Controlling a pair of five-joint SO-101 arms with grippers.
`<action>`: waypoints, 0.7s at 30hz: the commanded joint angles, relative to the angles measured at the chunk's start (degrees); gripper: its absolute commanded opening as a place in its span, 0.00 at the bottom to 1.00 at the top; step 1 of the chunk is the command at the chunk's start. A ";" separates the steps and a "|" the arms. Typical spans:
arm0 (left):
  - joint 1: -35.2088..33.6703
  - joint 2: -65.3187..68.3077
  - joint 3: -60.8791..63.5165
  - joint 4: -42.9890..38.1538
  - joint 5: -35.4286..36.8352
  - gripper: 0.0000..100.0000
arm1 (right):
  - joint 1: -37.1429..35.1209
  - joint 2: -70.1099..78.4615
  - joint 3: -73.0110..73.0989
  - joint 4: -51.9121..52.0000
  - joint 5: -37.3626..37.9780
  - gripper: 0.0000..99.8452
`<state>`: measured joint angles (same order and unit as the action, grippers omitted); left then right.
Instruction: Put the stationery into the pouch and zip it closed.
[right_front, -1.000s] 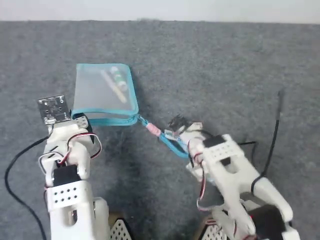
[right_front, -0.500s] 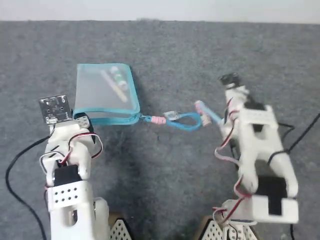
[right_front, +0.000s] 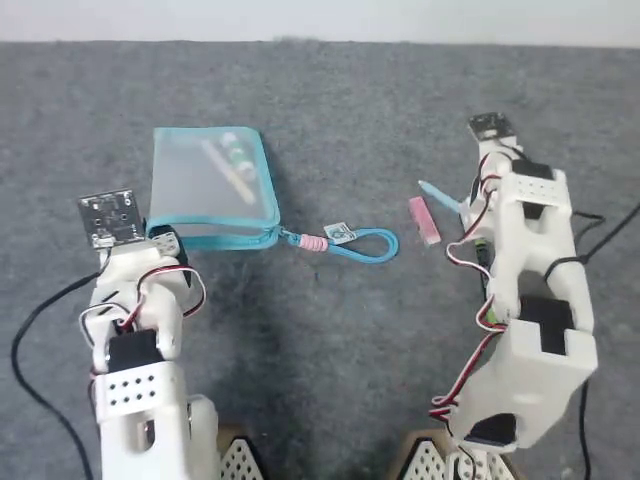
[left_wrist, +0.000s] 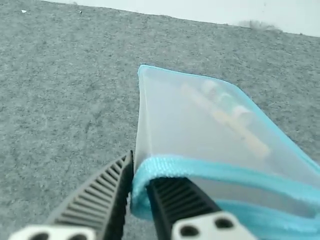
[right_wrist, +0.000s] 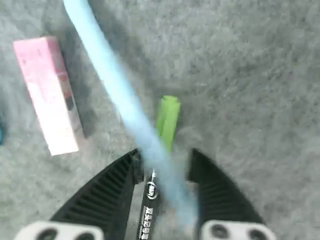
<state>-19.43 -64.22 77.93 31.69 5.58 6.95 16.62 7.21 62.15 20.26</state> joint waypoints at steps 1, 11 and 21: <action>0.44 0.35 -4.00 -2.02 0.88 0.01 | 0.57 -1.27 -5.71 3.65 0.88 0.22; 0.44 0.09 -3.38 -2.02 0.88 0.01 | 2.24 -0.48 -7.21 3.65 2.46 0.22; 3.43 0.09 -3.21 -2.11 0.79 0.01 | 0.40 -0.13 -5.19 10.15 7.56 0.13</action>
<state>-17.93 -64.22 77.93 31.69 5.58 8.70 20.13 2.64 69.89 26.59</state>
